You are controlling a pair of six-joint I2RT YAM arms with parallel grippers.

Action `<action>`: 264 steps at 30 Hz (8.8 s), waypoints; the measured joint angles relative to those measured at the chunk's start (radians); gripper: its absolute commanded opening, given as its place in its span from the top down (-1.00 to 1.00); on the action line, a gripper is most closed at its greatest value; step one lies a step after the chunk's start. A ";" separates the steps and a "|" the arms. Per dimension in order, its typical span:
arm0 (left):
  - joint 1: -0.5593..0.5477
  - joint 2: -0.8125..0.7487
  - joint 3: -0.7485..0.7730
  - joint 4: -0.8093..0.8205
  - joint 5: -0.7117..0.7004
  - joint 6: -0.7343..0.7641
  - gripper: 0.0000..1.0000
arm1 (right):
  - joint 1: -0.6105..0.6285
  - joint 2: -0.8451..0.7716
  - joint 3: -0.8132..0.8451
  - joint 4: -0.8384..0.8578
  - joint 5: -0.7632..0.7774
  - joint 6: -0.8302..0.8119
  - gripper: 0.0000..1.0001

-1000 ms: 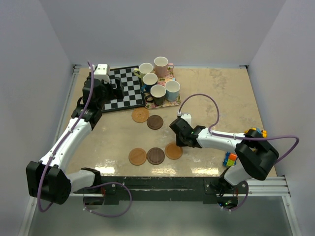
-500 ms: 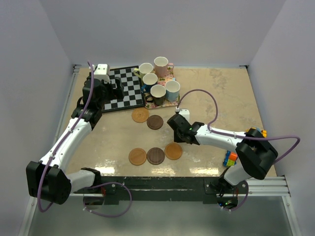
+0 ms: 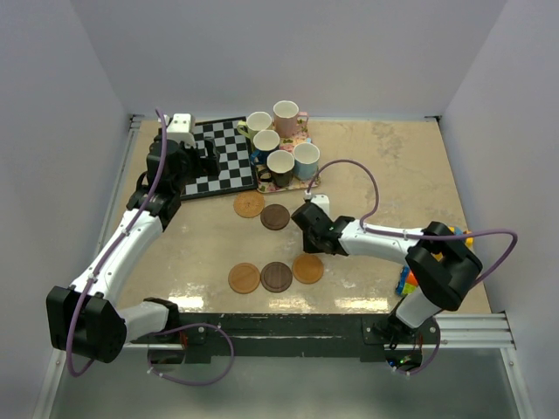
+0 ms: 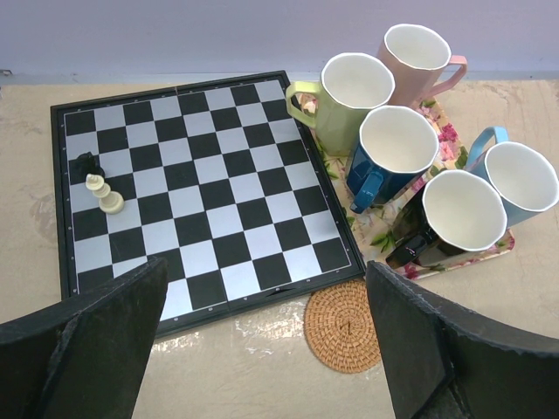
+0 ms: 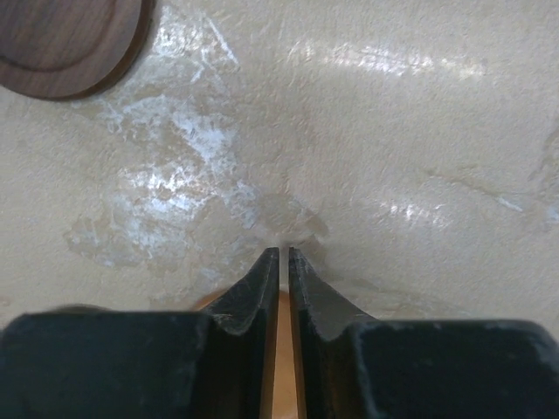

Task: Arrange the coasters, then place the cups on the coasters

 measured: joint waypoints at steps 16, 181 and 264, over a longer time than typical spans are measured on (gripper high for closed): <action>-0.006 0.000 0.000 0.000 0.000 0.000 -1.00 | 0.065 -0.015 -0.054 0.034 -0.019 0.046 0.81; -0.011 -0.004 0.000 0.000 -0.034 0.002 -1.00 | -0.061 0.114 0.208 0.070 0.049 -0.211 -0.18; -0.030 0.012 -0.017 0.044 -0.079 0.012 -0.90 | 0.084 0.515 0.662 0.276 0.038 -0.374 1.00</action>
